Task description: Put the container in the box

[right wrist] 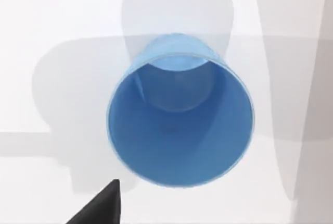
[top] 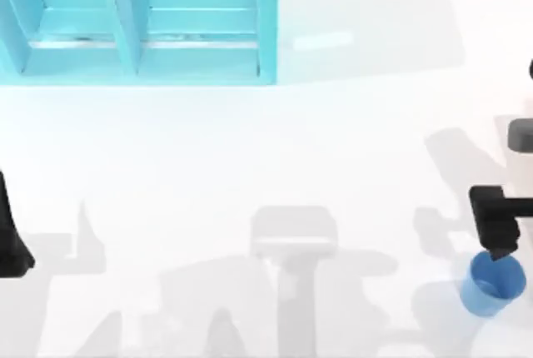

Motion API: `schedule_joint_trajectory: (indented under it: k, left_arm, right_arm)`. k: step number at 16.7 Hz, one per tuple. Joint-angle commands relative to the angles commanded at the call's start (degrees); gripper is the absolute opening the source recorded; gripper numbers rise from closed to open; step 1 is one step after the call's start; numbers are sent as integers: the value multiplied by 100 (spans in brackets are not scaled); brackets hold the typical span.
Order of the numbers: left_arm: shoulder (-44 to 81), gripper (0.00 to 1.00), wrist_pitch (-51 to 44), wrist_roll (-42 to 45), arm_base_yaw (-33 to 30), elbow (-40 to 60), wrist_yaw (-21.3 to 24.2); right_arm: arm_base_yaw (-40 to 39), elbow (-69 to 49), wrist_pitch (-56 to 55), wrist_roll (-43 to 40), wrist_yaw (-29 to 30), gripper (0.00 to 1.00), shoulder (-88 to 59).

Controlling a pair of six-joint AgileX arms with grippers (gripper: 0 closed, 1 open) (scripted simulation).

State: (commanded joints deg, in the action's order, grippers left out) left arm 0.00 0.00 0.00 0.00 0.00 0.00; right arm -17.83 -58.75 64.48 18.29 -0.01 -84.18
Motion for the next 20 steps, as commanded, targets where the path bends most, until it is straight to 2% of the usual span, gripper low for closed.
schedule_joint_trajectory:
  k: [7, 13, 20]
  left_arm:
    - [0, 100, 0, 0, 0, 0, 0]
    - [0, 100, 0, 0, 0, 0, 0]
    - [0, 100, 0, 0, 0, 0, 0]
  right_arm:
    - [7, 1046, -1659, -2, -3, 100, -563]
    - [30, 1195, -1889, -18, -1, 100, -702]
    - [30, 1195, -1889, -18, -1, 47, -702]
